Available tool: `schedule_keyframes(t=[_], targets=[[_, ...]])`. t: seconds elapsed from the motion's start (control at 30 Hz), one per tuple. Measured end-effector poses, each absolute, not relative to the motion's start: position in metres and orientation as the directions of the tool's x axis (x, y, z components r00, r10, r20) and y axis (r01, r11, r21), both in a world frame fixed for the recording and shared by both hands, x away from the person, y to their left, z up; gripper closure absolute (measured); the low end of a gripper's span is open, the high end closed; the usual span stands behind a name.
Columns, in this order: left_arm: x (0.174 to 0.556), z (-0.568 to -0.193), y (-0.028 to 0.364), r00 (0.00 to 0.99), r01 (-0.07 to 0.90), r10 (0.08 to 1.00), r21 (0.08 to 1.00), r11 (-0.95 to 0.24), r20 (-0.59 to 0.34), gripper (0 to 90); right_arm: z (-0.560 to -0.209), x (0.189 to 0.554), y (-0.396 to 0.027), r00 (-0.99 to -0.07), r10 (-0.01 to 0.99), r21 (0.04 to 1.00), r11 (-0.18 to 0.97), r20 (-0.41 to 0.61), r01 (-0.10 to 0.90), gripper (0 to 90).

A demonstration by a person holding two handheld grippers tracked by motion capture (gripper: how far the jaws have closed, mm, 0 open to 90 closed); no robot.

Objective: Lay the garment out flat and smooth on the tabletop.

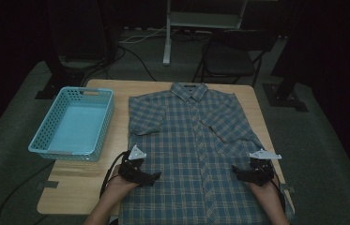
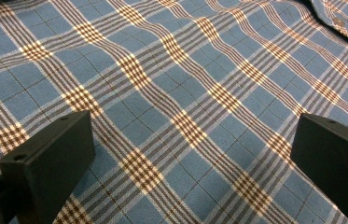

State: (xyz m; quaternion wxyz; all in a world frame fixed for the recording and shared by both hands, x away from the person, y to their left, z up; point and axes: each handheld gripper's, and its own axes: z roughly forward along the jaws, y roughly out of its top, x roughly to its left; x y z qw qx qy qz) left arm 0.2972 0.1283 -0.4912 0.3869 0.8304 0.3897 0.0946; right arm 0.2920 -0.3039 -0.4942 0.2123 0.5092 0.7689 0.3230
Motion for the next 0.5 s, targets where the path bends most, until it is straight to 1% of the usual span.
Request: schedule_keyframes(t=[0.5], targets=[[0.278, -0.492, 0.119, 0.722, 0.535, 0.683, 0.712, -0.454, -0.108, 0.4, -0.495, 0.245, -0.309, -0.352, 0.936, 0.709, 0.247, 0.002, 0.66, 12.7]])
